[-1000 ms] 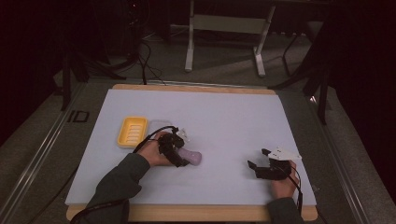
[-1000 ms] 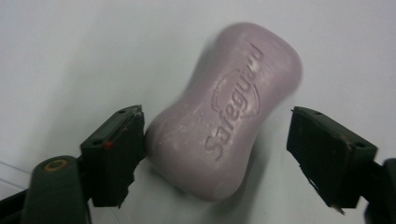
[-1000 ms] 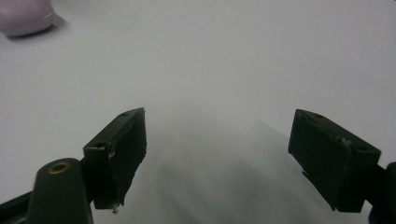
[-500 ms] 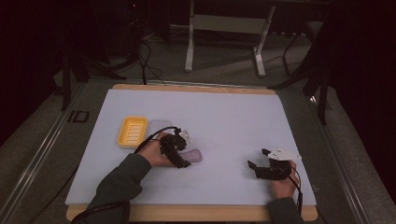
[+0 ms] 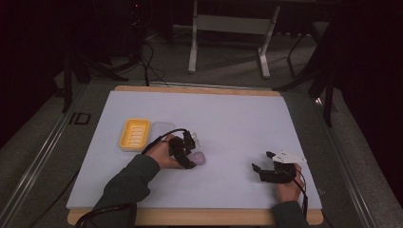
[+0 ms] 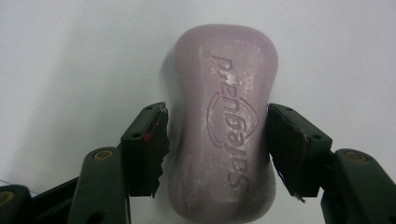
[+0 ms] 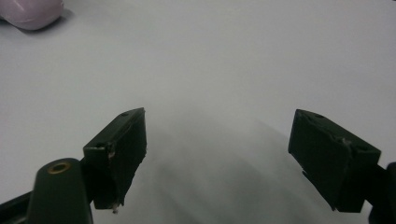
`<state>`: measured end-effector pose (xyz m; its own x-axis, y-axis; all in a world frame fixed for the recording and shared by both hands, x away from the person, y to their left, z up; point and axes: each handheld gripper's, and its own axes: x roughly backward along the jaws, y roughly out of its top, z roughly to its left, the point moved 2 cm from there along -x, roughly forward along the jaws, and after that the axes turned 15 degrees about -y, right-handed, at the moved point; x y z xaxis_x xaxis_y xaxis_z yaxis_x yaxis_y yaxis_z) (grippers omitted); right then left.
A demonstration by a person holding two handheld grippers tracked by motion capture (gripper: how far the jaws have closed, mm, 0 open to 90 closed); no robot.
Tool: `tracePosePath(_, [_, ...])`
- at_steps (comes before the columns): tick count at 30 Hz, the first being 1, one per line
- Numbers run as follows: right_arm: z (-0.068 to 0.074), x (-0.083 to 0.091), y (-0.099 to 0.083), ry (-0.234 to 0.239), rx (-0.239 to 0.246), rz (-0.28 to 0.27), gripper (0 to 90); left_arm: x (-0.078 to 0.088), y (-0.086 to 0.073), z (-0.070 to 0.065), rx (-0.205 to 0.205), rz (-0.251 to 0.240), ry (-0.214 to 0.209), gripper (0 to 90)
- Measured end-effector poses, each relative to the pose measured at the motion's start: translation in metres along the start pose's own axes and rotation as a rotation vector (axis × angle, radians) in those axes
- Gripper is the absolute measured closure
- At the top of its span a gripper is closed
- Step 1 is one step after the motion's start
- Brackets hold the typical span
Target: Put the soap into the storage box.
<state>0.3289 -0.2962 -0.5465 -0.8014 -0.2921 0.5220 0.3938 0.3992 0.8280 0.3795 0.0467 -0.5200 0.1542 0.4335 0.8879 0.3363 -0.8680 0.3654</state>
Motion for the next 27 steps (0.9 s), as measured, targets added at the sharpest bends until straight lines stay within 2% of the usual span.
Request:
tracePosePath(12, [0.0, 0.0, 0.0, 0.001, 0.001, 0.001, 18.9, -0.006, 0.011, -0.004, -0.005, 0.107, 0.036, 45.4])
tracePosePath(26, [0.001, -0.001, 0.0, 0.002, 0.004, 0.006, 18.9, -0.008, 0.018, -0.004, -0.001, 0.149, 0.041, 47.9])
tracePosePath(27, [0.001, -0.001, 0.0, 0.002, 0.004, 0.007, 18.9, -0.008, 0.019, -0.004, 0.002, 0.164, 0.041, 47.9])
